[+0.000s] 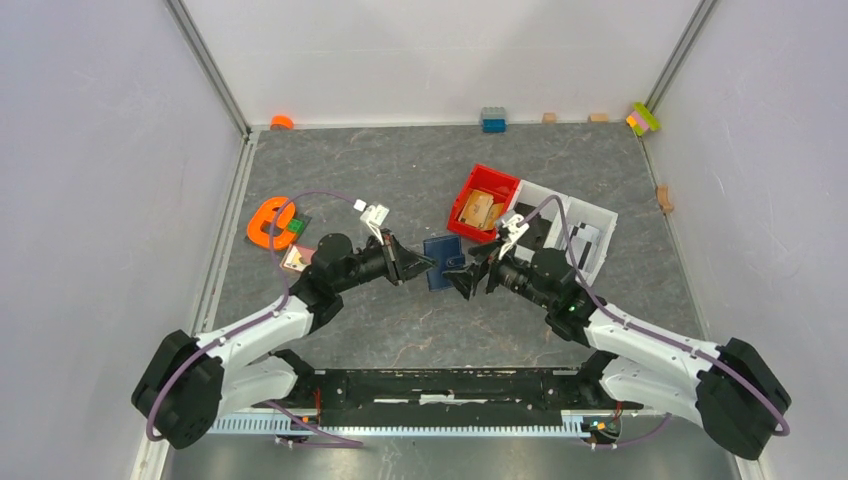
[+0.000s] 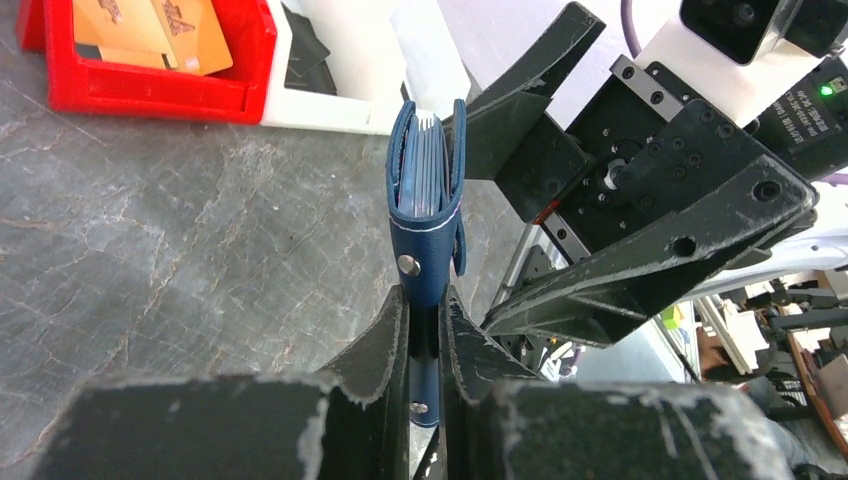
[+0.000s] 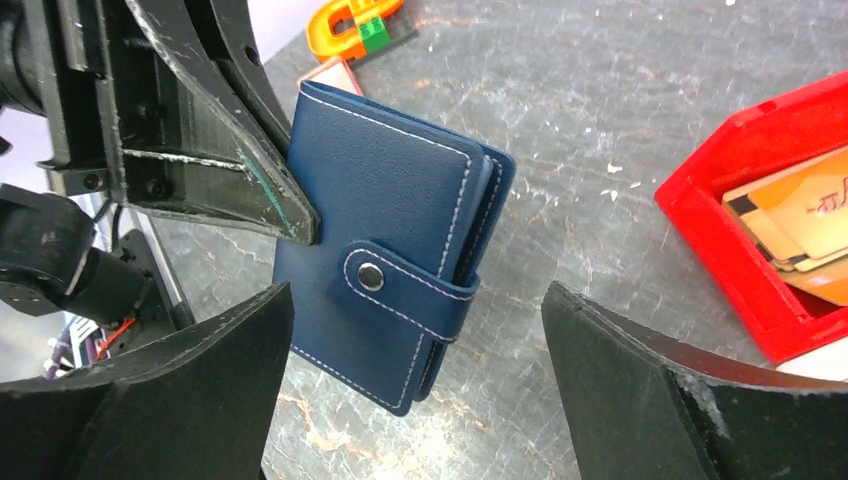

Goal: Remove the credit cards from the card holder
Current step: Open the card holder.

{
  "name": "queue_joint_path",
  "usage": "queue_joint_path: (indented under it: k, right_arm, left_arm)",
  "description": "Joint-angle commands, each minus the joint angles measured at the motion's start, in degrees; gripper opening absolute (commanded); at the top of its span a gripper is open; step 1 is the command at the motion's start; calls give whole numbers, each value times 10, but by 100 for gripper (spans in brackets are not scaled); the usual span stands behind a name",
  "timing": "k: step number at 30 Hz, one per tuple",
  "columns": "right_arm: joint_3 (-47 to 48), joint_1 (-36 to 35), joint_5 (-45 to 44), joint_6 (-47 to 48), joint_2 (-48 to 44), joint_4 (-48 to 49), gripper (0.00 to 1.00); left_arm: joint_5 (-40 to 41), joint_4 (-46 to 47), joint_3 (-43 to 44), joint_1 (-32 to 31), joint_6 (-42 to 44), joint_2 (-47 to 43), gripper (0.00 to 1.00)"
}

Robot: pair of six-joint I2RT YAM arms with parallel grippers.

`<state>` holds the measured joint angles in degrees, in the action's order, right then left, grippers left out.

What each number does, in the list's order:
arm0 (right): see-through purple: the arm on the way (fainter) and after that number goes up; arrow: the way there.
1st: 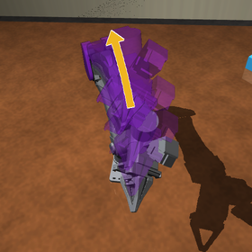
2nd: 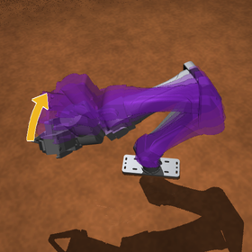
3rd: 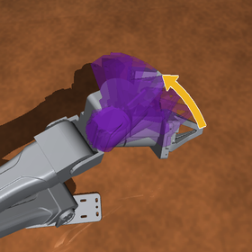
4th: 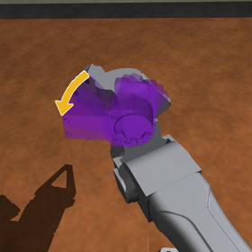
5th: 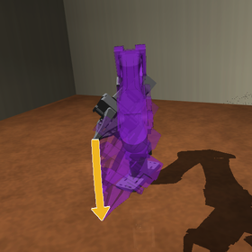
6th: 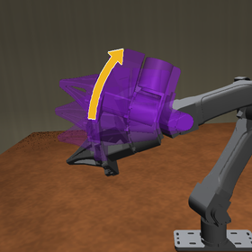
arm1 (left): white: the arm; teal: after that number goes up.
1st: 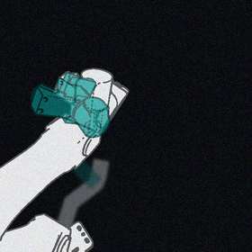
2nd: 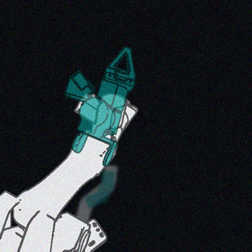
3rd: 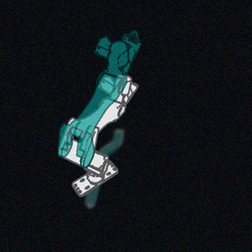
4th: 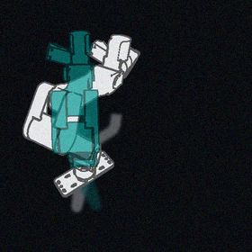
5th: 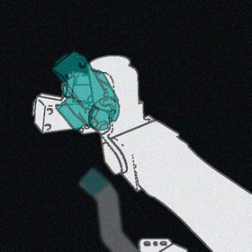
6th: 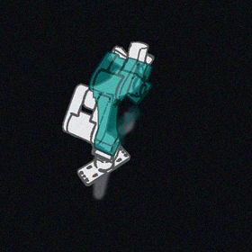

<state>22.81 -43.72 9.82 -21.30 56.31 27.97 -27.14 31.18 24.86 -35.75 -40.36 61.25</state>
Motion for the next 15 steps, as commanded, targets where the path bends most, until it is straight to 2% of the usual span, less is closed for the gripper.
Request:
queue_joint_path:
  k: [1, 5, 11, 15]
  right_arm:
    - [44, -19, -60, 13, 32, -21, 98]
    - [48, -24, -138, -24, 49, -37, 96]
    - [32, -23, -337, -65, 22, -100, 96]
    - [35, -23, -417, -77, 15, -137, 97]
  left_arm:
    - [-8, 9, 37, -8, 15, 12, 4]
    - [-8, 2, 43, -15, 16, 17, 4]
    - [36, -38, 42, -14, 30, -4, 2]
    - [55, -51, 39, -14, 35, -19, 2]
